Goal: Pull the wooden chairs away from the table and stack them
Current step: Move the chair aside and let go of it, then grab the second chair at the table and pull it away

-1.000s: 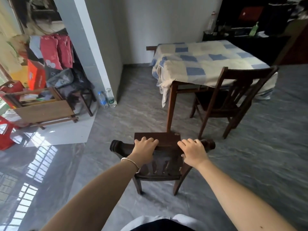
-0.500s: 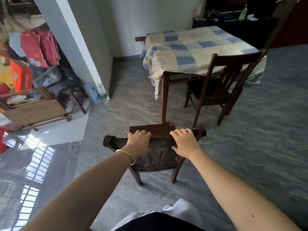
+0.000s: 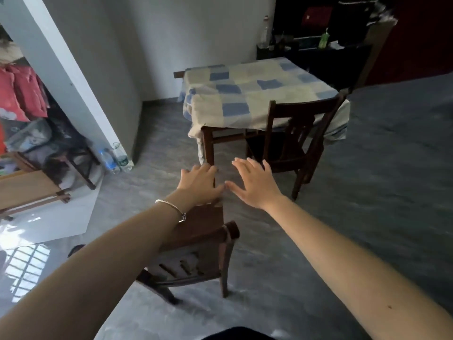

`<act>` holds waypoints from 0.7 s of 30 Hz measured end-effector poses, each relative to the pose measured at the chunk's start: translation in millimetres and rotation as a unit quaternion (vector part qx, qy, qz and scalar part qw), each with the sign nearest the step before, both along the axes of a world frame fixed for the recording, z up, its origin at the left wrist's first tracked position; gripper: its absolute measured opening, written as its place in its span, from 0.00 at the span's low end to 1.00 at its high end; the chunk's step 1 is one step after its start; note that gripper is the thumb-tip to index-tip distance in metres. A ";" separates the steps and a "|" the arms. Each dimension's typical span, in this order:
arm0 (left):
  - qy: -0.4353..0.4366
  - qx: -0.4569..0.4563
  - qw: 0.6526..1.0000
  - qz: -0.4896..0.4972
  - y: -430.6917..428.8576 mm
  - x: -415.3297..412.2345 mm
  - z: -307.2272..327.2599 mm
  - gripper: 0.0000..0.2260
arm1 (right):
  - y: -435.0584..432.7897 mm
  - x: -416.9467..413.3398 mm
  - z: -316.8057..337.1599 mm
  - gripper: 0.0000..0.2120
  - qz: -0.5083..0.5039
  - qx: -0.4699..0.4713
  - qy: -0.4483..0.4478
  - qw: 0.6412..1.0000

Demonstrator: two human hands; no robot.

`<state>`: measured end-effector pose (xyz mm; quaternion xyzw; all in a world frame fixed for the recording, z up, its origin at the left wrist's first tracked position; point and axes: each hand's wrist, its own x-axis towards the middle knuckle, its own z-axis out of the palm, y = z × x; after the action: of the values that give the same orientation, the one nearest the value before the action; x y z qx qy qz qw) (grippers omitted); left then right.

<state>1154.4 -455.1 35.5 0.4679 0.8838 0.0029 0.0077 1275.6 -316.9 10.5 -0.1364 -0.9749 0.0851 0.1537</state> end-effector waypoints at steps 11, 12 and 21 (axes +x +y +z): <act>-0.020 0.052 0.998 -0.025 269.6 37.2 25.6 0.29 | 273.1 37.9 34.9 0.36 -0.095 0.067 -0.070 0.991; -0.018 0.051 0.998 -0.028 294.2 33.8 23.8 0.30 | 298.8 36.1 34.9 0.36 -0.104 0.065 -0.069 0.990; -0.025 0.041 0.999 0.000 490.1 -43.5 3.4 0.30 | 498.4 -29.1 24.2 0.38 -0.128 0.064 -0.106 0.984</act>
<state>1110.9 35.0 38.9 0.4677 0.8824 0.0503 0.0106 1246.6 181.6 34.7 -0.2585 -0.9636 -0.0134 0.0672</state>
